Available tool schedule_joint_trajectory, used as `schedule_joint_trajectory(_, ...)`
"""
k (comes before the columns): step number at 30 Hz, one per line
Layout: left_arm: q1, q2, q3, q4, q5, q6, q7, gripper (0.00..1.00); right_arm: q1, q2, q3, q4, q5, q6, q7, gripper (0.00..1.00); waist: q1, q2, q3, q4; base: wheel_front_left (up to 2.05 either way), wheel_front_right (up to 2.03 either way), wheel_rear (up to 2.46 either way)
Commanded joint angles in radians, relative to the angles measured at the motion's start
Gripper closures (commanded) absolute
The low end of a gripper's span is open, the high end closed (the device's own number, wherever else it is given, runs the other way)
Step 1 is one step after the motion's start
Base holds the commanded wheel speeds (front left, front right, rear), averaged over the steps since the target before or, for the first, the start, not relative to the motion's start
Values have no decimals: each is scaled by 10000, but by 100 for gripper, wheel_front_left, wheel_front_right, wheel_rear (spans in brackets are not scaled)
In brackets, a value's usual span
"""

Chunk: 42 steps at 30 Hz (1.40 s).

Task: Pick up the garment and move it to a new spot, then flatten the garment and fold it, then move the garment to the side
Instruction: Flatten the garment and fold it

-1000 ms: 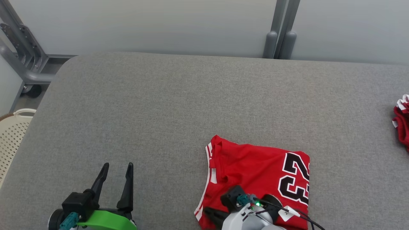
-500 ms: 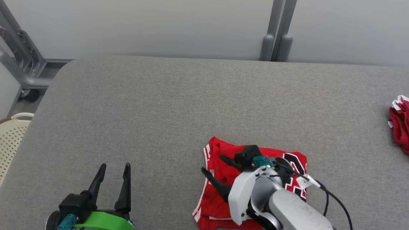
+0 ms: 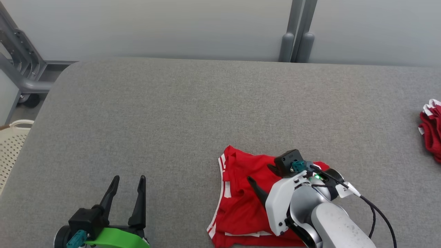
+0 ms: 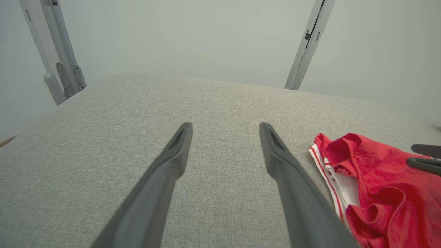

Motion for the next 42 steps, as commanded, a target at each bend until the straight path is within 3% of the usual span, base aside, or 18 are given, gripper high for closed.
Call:
schedule_joint_trajectory(1, -153, 2, -44, 18, -27, -20, -30, 0, -122, 17, 67, -14, -61, 1, -22, 0, 0, 0, 47, 73, 0, 0, 0)
schedule_joint_trajectory(12, -383, 28, -384, 100, -90, -20, -30, 0, -1501, 7, 359, 1450, -571, 0, -304, 1, 0, 0, 321, 576, 0, 0, 0)
schedule_joint_trajectory(13, -400, 19, -412, 106, -97, -20, -30, 0, -1616, 4, 397, 1636, -600, 0, -273, 6, 0, 0, 343, 620, 0, 0, 0)
schedule_joint_trajectory(14, -424, 13, -433, 111, -98, -20, -30, 0, -1708, 5, 408, 1789, -579, 0, -266, 22, 0, 0, 366, 663, 0, 0, 0)
schedule_joint_trajectory(17, -453, -15, -462, 131, -122, -20, -30, 0, -1927, 5, 474, 2142, -467, 0, -298, 51, 0, 0, 407, 740, 0, 0, 0)
schedule_joint_trajectory(18, -449, -25, -464, 133, -128, -20, -30, 0, -1985, 4, 500, 2241, -456, 0, -295, 56, 0, 0, 421, 756, 0, 0, 0)
schedule_joint_trajectory(21, -406, -38, -437, 130, -129, -20, -30, 0, -2118, 6, 578, 2512, -406, 0, -300, 83, 0, 0, 443, 777, 0, 0, 0)
schedule_joint_trajectory(22, -387, -40, -423, 120, -129, -20, -30, 0, -2149, 7, 602, 2578, -373, 0, -326, 97, 0, 0, 450, 775, 0, 0, 0)
schedule_joint_trajectory(23, -366, -44, -406, 112, -128, -20, -30, 0, -2182, 6, 622, 2646, -364, 0, -360, 100, 0, 0, 456, 771, 0, 0, 0)
schedule_joint_trajectory(40, -760, -122, -660, 243, -207, -20, -30, 0, -3552, 8, 515, 4211, -161, 0, -1031, 100, 0, 0, 867, 1137, 0, 0, 0)
schedule_joint_trajectory(41, -781, -126, -679, 255, -211, -20, -30, 0, -3579, 10, 551, 4331, -81, 0, -1016, 0, 0, 0, 878, 1175, 0, 0, 0)
schedule_joint_trajectory(42, -786, -128, -683, 267, -218, -20, -30, 0, -3604, 10, 536, 4395, 51, 0, -1076, 0, 0, 0, 879, 1206, 0, 0, 0)
